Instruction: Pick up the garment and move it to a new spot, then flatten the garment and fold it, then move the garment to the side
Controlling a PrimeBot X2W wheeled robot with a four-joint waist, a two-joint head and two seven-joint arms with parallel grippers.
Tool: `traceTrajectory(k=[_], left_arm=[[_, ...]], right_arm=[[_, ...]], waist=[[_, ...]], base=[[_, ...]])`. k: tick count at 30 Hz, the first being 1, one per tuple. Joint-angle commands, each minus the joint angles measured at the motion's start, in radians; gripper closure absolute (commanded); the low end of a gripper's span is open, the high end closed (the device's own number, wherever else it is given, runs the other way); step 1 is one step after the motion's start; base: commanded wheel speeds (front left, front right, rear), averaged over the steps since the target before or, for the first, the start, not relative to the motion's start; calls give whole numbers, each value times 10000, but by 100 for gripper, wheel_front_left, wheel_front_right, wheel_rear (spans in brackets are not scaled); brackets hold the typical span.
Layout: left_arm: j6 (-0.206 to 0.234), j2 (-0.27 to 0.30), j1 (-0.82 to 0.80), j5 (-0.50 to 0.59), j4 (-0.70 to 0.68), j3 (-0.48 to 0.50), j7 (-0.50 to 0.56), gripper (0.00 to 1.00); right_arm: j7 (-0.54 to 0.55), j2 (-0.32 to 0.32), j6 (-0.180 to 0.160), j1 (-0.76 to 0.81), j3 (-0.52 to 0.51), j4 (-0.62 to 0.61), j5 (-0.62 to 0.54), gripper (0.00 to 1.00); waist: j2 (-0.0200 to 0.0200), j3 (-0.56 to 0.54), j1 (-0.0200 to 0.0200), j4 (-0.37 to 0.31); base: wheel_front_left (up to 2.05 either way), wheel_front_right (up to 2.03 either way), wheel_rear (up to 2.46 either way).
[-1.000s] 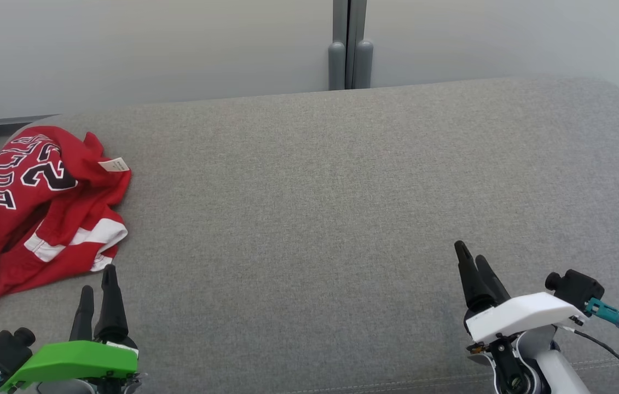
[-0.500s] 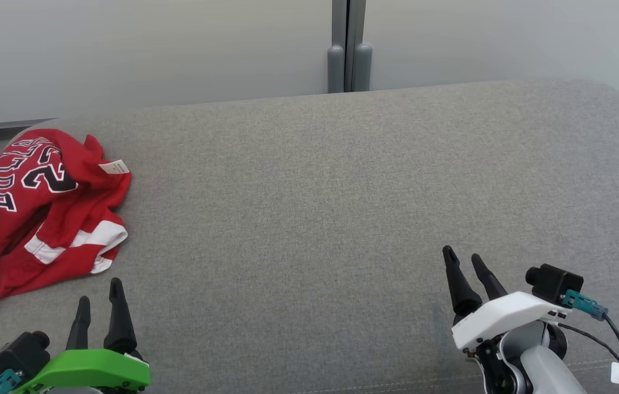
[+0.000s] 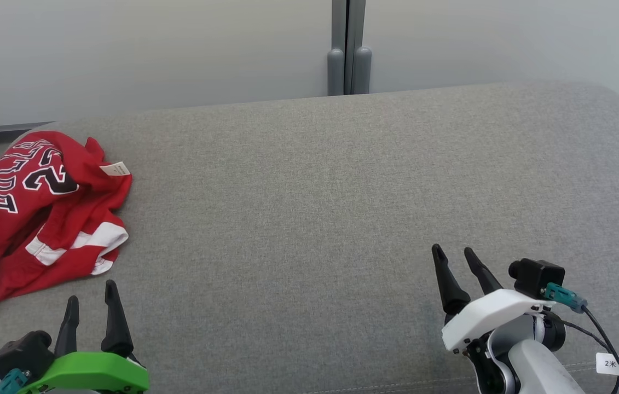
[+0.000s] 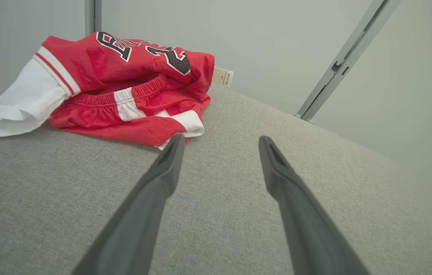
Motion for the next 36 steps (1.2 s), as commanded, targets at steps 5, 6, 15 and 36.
traceTrajectory(k=[5, 6, 15, 36], left_arm=[[-251, 260, 99, 670, -94, -133, -235, 0], [-308, 284, 107, 747, -117, -165, -261, 0], [-484, 480, 177, 1618, -223, -318, -505, 0], [-514, 694, 343, 3215, 106, -508, -973, 0]], right_arm=[[-180, -51, 5, -305, 181, 128, -602, 0], [-202, -51, 5, -321, 207, 153, -689, 0], [-379, -55, 4, -445, 450, 232, -1416, 0], [-744, -65, 5, -574, 730, 663, -2938, 0]], waist=[[0, -21, 0, 0], [0, -26, 0, -1], [0, -92, 0, -28], [0, -280, 0, -78]], base=[[0, 0, 0], [0, 0, 0], [0, 0, 0], [0, 0, 0]])
